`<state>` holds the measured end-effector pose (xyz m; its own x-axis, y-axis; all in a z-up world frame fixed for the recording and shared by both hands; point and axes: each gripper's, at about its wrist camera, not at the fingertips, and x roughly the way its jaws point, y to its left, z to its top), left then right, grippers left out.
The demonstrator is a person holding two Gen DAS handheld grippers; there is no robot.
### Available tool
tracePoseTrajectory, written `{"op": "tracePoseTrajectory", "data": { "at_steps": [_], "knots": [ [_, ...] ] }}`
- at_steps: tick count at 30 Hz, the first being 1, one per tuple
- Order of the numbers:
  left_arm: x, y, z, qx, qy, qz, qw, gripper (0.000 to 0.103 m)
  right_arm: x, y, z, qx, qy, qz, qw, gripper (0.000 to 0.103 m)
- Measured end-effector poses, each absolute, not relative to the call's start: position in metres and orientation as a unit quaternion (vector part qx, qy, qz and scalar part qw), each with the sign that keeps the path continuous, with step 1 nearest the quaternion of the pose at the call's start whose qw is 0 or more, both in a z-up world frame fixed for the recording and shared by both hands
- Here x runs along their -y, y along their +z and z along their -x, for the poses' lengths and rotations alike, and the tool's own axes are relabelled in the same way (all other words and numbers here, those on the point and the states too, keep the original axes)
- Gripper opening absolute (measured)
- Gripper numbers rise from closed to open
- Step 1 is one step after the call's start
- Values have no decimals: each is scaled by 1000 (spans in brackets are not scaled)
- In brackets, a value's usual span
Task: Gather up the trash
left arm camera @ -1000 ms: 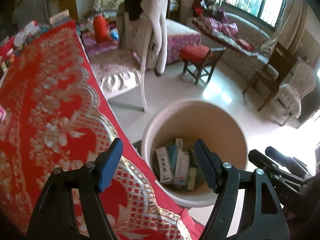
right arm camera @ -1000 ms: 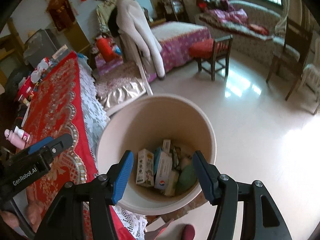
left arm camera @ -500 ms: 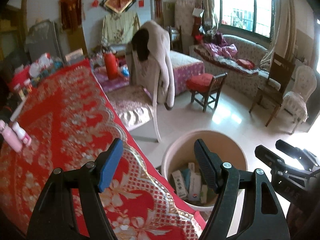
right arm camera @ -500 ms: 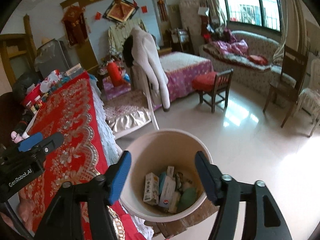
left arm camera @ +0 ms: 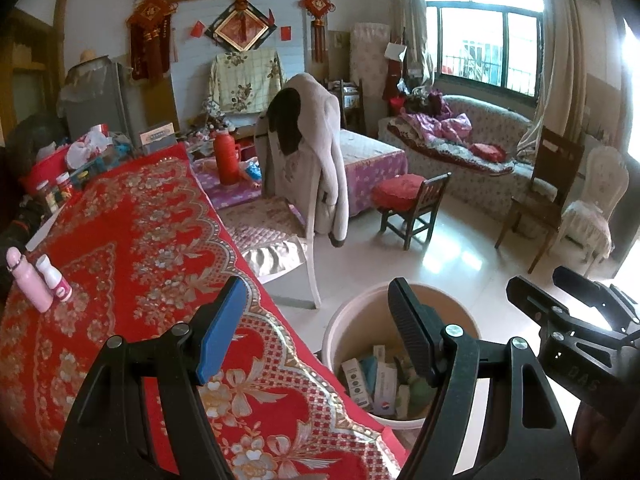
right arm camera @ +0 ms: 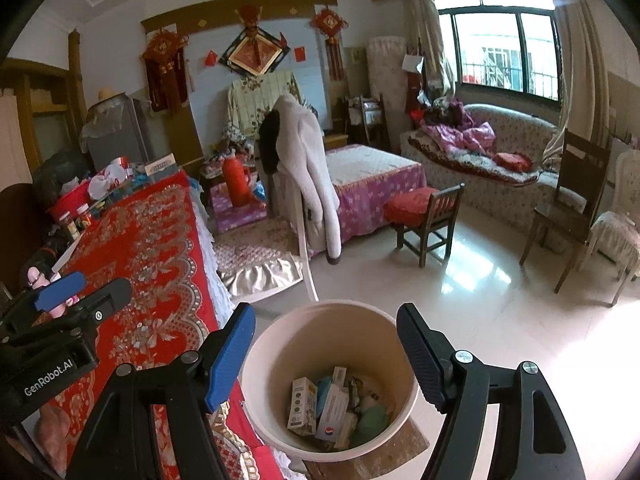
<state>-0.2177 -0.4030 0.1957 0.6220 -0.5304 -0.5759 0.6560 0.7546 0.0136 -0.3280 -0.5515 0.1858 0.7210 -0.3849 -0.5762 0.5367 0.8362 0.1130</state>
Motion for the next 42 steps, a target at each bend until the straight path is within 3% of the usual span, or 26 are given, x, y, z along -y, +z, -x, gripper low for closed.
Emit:
{"op": "tracePoseTrajectory", "data": {
  "at_steps": [42],
  "knots": [
    [394,185,214,-292,-347,-102,885,73,547,182,317,-287,-244,-140,916,74]
  ]
}}
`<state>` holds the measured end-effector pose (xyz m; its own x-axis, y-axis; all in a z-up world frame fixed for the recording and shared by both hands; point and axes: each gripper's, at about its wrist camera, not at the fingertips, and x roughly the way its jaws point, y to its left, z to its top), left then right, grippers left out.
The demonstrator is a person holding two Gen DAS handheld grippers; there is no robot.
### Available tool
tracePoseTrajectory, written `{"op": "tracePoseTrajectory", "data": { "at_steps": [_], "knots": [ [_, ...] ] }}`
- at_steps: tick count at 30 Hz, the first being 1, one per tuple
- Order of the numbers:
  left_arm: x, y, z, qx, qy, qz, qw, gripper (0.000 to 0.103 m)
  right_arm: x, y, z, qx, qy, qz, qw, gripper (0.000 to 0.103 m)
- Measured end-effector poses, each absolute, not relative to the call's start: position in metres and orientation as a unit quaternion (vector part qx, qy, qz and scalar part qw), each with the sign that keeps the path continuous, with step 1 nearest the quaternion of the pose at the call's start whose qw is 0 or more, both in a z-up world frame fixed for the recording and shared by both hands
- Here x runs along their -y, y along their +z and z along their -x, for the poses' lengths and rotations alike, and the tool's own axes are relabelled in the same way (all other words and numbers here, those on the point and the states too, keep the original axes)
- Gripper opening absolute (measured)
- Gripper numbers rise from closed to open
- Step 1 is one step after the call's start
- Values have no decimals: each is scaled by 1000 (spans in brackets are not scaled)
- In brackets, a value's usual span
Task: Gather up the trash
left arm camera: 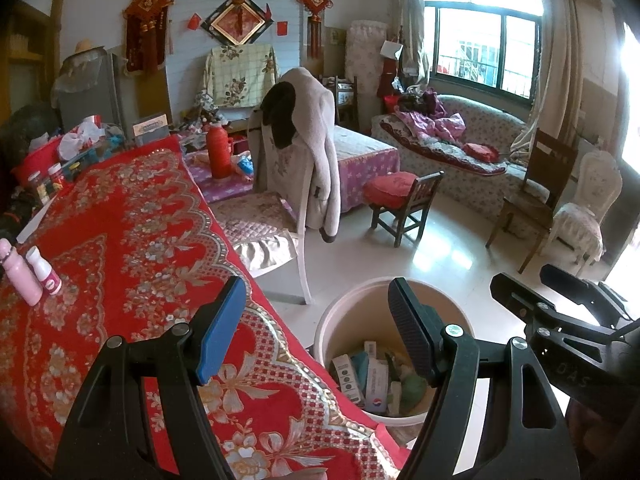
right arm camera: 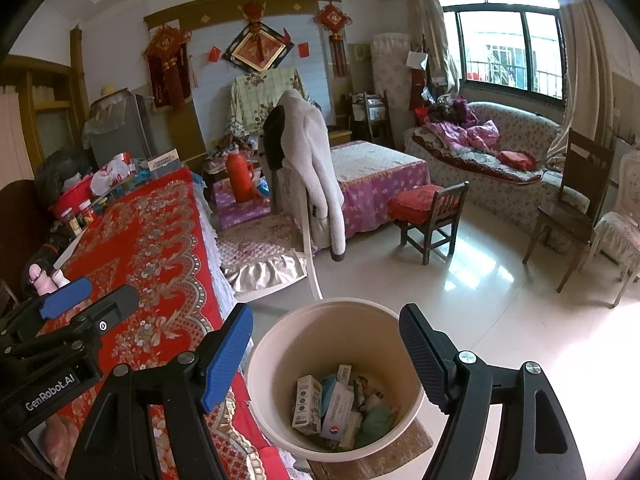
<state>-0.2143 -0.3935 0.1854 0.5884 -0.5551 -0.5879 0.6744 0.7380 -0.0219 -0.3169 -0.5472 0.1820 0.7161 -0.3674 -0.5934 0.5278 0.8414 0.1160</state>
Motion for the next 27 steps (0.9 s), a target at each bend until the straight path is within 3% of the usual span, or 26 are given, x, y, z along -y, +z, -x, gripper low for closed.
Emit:
{"op": "tracePoseTrajectory", "data": {
  "at_steps": [27],
  "knots": [
    [402,179,211,-308,-353,-100,878,73,548,174,313,-295,-247,-147,911,74]
  ]
}}
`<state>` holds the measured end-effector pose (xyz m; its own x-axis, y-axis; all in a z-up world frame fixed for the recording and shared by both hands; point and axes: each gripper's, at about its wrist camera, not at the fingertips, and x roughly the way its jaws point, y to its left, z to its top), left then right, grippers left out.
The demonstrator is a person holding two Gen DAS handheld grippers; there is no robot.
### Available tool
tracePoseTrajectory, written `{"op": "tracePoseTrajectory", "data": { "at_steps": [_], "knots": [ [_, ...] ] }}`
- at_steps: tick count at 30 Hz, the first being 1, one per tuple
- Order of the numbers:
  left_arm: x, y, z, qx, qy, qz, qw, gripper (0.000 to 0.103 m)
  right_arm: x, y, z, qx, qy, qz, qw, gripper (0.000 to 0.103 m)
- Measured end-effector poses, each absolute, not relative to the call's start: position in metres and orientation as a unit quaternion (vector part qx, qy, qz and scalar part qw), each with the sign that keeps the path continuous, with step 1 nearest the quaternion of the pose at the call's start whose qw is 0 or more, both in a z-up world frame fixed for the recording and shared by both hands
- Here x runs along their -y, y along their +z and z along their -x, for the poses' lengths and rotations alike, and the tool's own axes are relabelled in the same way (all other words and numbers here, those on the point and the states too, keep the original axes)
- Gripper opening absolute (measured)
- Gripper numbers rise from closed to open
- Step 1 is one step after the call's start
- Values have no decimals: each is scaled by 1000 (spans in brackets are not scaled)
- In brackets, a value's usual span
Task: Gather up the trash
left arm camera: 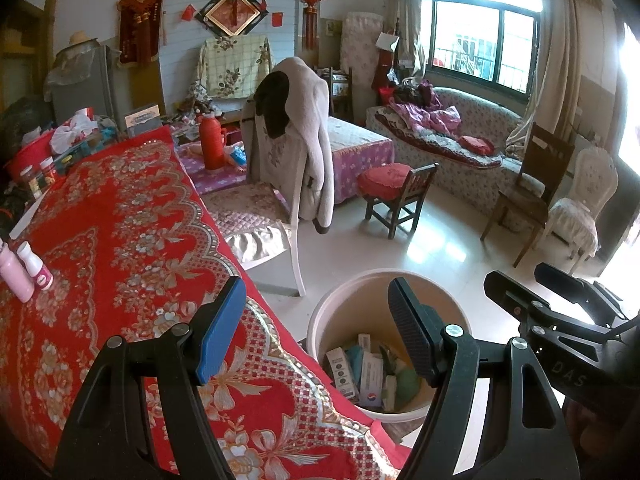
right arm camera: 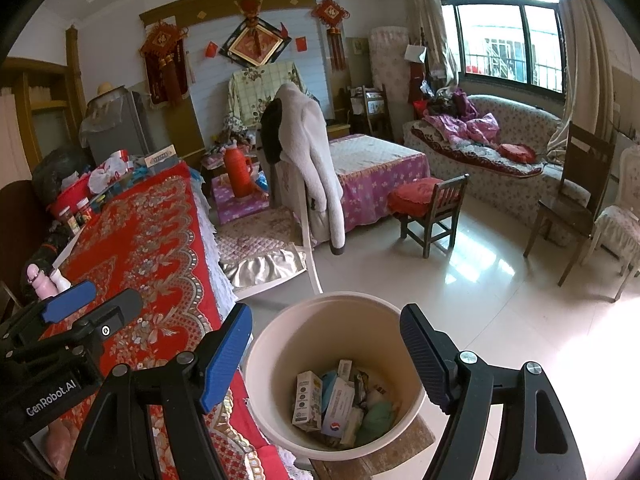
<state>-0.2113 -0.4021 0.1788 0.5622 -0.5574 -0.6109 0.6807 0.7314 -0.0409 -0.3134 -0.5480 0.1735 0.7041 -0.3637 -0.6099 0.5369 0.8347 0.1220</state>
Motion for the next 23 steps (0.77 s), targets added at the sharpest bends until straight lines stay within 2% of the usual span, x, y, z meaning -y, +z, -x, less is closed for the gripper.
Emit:
{"op": "tracePoseTrajectory", "data": {
  "at_steps": [23],
  "knots": [
    [403,167,203,-323,-355,-98,872,73,551,159,309,-318,-242,-149,905,75]
  ]
}}
